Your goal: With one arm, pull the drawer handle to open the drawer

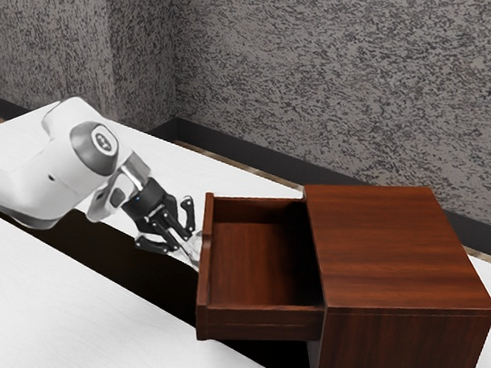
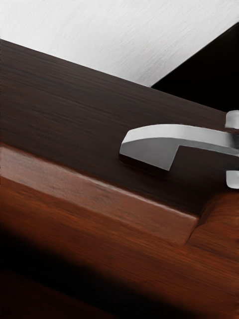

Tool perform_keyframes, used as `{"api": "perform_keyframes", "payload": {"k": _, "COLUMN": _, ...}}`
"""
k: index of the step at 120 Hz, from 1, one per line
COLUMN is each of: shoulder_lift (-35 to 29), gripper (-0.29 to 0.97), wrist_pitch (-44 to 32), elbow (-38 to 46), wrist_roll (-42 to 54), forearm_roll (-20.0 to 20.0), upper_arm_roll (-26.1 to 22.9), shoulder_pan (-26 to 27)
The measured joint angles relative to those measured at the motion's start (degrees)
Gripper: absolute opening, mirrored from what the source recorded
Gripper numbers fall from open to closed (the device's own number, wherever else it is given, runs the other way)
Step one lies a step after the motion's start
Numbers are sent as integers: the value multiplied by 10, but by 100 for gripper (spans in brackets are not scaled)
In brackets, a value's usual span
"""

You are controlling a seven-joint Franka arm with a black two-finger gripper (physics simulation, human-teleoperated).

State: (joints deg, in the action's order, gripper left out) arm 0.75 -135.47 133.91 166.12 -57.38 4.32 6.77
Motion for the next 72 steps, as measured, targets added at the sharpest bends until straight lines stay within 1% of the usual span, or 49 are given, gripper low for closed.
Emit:
{"api": "perform_keyframes", "payload": {"k": 13, "shoulder_lift": -5, "gripper": -11, "wrist_pitch": 0, "elbow": 6, "wrist_roll": 0, "forearm_roll": 0, "upper_arm_roll": 8, "shoulder_pan": 7}}
{"api": "perform_keyframes", "payload": {"k": 14, "shoulder_lift": -6, "gripper": -11, "wrist_pitch": 0, "elbow": 6, "wrist_roll": 0, "forearm_roll": 0, "upper_arm_roll": 2, "shoulder_pan": 1}}
{"api": "perform_keyframes", "payload": {"k": 18, "shoulder_lift": -7, "gripper": -10, "wrist_pitch": 0, "elbow": 8, "wrist_roll": 0, "forearm_roll": 0, "upper_arm_roll": 12, "shoulder_pan": 10}}
{"api": "perform_keyframes", "payload": {"k": 22, "shoulder_lift": -9, "gripper": -10, "wrist_pitch": 0, "elbow": 10, "wrist_roll": 0, "forearm_roll": 0, "upper_arm_roll": 5, "shoulder_pan": 4}}
{"api": "perform_keyframes", "payload": {"k": 23, "shoulder_lift": -10, "gripper": -10, "wrist_pitch": 0, "elbow": 10, "wrist_roll": 0, "forearm_roll": 0, "upper_arm_roll": 14, "shoulder_pan": 12}}
{"api": "perform_keyframes", "payload": {"k": 27, "shoulder_lift": -12, "gripper": -9, "wrist_pitch": 0, "elbow": 12, "wrist_roll": 0, "forearm_roll": 0, "upper_arm_roll": 17, "shoulder_pan": 15}}
{"api": "perform_keyframes", "payload": {"k": 53, "shoulder_lift": -19, "gripper": 2, "wrist_pitch": 1, "elbow": 20, "wrist_roll": 0, "forearm_roll": 7, "upper_arm_roll": 16, "shoulder_pan": 13}}
{"api": "perform_keyframes", "payload": {"k": 61, "shoulder_lift": -30, "gripper": 3, "wrist_pitch": 2, "elbow": 24, "wrist_roll": -1, "forearm_roll": 14, "upper_arm_roll": 14, "shoulder_pan": 13}}
{"api": "perform_keyframes", "payload": {"k": 72, "shoulder_lift": -71, "gripper": 8, "wrist_pitch": 4, "elbow": 43, "wrist_roll": -1, "forearm_roll": 31, "upper_arm_roll": 34, "shoulder_pan": 13}}
